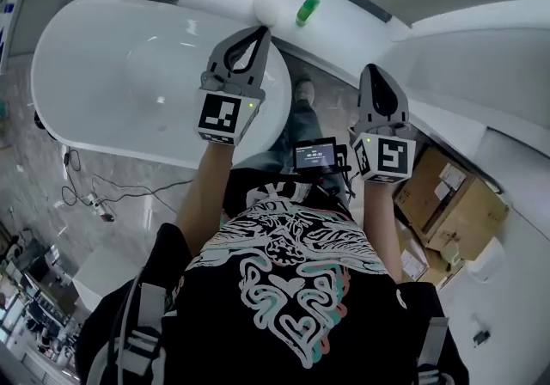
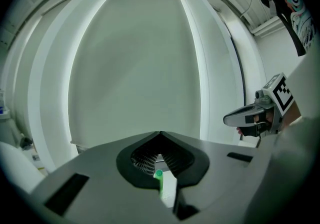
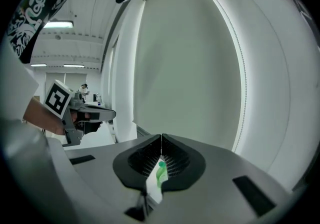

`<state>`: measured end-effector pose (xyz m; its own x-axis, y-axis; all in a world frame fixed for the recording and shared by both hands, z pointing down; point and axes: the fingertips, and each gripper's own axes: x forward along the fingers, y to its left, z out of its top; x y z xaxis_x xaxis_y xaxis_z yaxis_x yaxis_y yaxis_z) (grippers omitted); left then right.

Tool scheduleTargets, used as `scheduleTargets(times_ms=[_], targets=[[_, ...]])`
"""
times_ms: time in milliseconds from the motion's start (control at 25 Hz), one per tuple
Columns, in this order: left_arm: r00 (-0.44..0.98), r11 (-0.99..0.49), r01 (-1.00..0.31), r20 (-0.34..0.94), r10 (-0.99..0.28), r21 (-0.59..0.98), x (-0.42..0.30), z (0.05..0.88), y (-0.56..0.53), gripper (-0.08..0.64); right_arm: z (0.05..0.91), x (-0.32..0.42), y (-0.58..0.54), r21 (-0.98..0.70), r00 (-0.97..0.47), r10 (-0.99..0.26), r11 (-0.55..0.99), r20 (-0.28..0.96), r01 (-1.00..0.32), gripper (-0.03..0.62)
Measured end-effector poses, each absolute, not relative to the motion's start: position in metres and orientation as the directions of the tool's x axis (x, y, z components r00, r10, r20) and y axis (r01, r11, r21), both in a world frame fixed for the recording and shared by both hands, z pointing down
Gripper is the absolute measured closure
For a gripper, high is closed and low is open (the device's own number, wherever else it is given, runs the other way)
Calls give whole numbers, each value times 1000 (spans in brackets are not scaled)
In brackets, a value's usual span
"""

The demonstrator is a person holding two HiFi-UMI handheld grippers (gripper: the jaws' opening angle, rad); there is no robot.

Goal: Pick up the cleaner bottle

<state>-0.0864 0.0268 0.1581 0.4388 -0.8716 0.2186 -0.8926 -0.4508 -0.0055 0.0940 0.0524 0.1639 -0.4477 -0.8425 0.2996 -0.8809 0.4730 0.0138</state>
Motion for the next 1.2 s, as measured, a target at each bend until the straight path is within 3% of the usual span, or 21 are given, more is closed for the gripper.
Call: scheduleTargets(times_ms=[680, 1200], targets=[[425, -436, -900, 221, -878, -1, -77, 224, -33, 543, 238, 77, -30, -23, -534, -775, 561, 339, -828, 565], [435, -462, -887, 302, -848, -21, -73, 298, -50, 543, 305, 63, -66, -29, -558, -734, 595, 386, -803, 565]])
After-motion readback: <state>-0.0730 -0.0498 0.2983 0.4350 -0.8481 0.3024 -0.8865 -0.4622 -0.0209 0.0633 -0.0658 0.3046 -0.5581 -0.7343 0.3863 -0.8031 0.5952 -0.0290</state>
